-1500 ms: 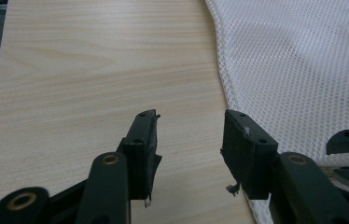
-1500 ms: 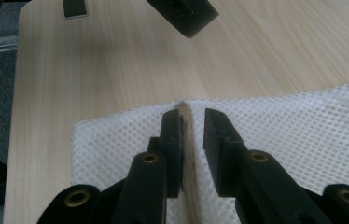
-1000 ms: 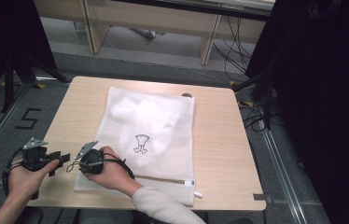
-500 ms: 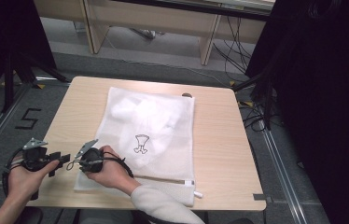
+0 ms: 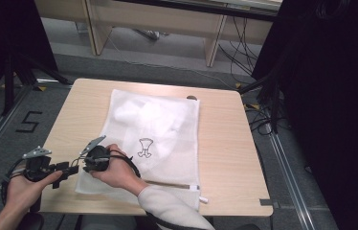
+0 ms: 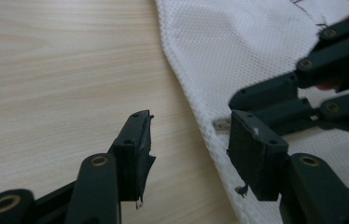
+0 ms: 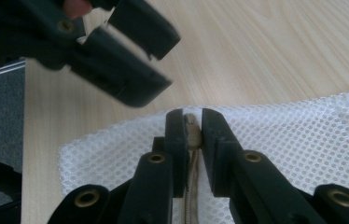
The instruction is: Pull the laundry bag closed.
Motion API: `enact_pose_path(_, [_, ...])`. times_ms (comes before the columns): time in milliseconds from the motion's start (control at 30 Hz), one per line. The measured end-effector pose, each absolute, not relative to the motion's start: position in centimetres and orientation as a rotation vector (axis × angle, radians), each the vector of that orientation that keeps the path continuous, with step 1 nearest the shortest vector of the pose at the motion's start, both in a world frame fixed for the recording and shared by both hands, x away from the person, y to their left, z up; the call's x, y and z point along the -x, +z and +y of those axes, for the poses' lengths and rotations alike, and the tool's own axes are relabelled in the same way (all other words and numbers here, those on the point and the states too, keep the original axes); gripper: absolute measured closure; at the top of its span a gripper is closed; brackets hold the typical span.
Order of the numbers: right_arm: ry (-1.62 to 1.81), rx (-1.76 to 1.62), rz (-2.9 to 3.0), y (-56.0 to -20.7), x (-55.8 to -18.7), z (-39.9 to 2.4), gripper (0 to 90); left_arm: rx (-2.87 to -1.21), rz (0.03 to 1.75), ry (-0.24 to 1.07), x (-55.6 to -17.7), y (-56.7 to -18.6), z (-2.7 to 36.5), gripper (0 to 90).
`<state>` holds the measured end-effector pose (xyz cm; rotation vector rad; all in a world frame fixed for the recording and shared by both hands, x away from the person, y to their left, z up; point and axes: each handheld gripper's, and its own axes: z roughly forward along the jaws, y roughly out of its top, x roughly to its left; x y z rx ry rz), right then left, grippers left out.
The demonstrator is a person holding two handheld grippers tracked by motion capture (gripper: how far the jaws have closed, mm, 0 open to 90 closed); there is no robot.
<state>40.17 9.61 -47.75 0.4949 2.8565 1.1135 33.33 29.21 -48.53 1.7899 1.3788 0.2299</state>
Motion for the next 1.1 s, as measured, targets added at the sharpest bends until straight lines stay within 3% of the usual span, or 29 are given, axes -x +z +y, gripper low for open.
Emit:
enact_pose_path(467, [1.139, -0.481, 2.842, -46.5, -40.3, 9.4, 82.0, -1.831, 1.310, 0.050, -33.5, -49.5, 28.1, 49.0])
enact_pose_path(733, [1.144, -0.486, 2.840, -46.1, -40.0, 9.3, 82.0, -1.865, 1.296, -0.008, -33.9, -50.0, 27.6, 54.7])
enact_pose_path(967, [1.139, -0.474, 2.847, -46.1, -39.7, 9.2, 82.0, -1.859, 1.307, -0.001, -34.2, -50.3, 27.2, 79.9])
enact_pose_path(1100, [1.131, -0.457, 2.849, -46.1, -39.6, 9.0, 81.9, -1.883, 1.309, -0.021, -34.1, -50.1, 27.1, 84.9])
